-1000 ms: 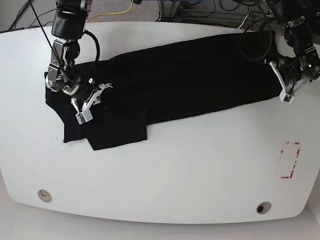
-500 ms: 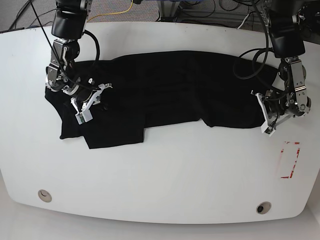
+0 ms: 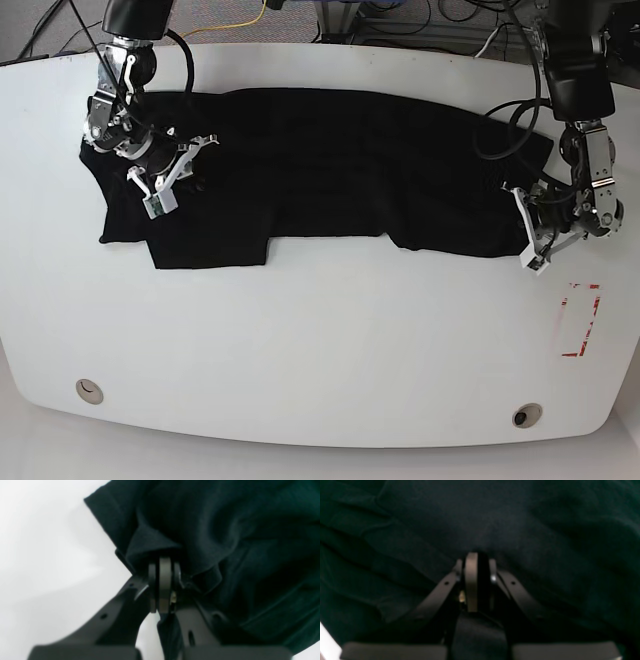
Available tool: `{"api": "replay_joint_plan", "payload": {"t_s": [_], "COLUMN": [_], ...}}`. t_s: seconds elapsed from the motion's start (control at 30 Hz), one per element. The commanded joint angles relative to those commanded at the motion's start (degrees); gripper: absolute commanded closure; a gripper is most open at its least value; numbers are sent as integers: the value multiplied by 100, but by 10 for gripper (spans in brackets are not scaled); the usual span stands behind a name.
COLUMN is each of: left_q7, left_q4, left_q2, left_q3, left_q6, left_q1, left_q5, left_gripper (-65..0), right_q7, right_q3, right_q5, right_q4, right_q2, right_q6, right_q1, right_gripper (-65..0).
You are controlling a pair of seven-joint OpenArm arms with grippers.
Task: Layout the t-shirt on the table in an organized manner, then fold the t-shirt properly
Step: 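Move the left gripper down onto the shirt's other end and grasp it, then pull the shirt end with the left gripper away from the right gripper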
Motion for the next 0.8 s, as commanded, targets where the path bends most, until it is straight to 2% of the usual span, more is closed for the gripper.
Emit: {"api": "replay_joint_plan", "payload": {"t_s": [0.1,0.3,0.63,0.8], "left_q7": [0,0,35,229], "left_q4": [0,149,1248,1530], "left_q2": [0,-18,-18,-18], "left_q3": [0,-62,-475,-615], "left_q6": [0,0,0,0], "left_q1": [35,255,835,862], "left_q5": [0,0,26,26], "left_gripper": [0,0,0,0], "right_q7": [0,0,0,0], "right_q3": [185,202,193,176], "right_q5": [0,-9,-9,-9], "right_q4": [35,35,26,26], "right_q2": [-18,0,105,114], "right_q6": [0,0,0,0], "right_q1": [-35,-88,-79,-79], "right_gripper": [-57,-57,-59,-59]}}
